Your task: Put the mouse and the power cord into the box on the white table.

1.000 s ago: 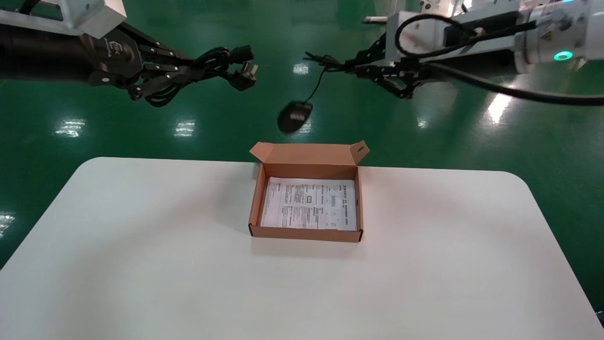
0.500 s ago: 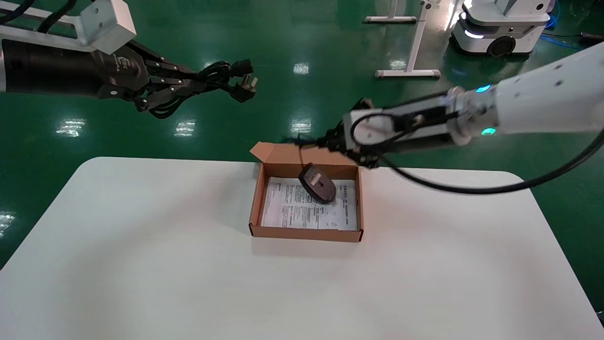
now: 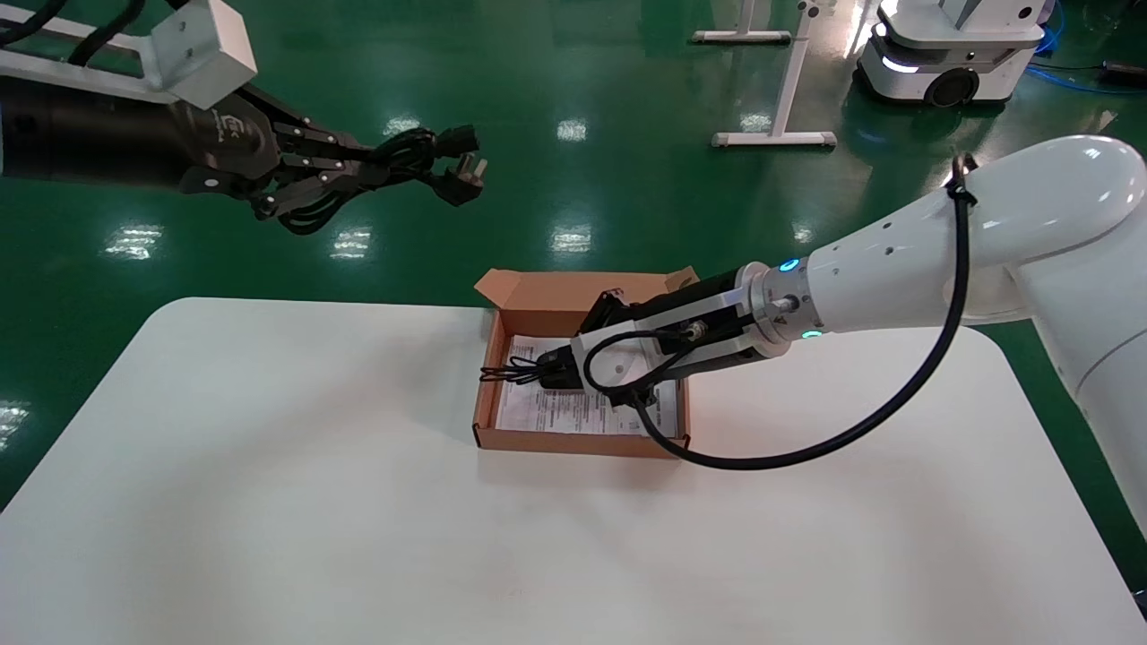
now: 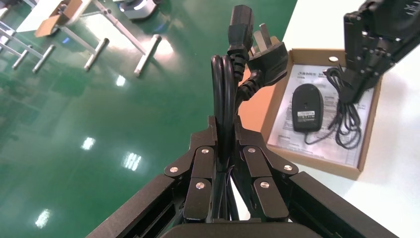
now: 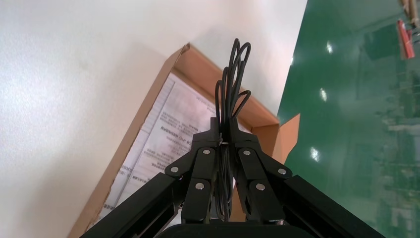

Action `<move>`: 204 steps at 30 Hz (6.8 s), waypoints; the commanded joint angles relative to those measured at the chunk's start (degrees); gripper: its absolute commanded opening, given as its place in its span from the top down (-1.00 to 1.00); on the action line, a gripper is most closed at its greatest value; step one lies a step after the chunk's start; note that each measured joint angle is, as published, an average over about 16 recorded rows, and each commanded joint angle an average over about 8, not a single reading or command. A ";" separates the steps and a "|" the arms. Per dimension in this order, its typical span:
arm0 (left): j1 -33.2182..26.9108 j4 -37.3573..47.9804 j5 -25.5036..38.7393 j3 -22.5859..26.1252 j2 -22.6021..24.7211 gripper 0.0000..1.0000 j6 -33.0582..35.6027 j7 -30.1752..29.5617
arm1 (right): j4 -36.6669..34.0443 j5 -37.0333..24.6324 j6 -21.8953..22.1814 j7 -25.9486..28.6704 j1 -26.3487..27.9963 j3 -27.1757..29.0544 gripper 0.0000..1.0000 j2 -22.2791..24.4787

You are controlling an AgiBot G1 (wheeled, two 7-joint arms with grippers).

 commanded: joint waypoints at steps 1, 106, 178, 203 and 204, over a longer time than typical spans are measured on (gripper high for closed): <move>-0.32 0.42 0.29 0.20 0.05 1.00 0.30 0.02 | -1.00 -0.19 0.37 -0.67 0.13 -0.18 1.00 -0.69; 45.47 -46.59 -24.83 -17.74 -6.93 -0.83 -7.40 -19.33 | 33.38 29.88 -9.17 32.27 -20.92 15.33 -1.00 34.29; 58.24 -68.32 -38.10 -29.23 -22.30 -1.00 1.28 -28.68 | 51.36 48.31 -12.85 51.02 -36.08 24.95 -1.00 40.44; 58.19 -68.25 -38.06 -29.21 -22.25 -1.00 1.24 -28.66 | 51.30 48.24 -12.84 50.96 -36.02 24.91 -1.00 40.42; 58.19 -68.25 -38.06 -29.21 -22.25 -1.00 1.24 -28.66 | 51.30 48.24 -12.84 50.96 -36.02 24.91 -1.00 40.42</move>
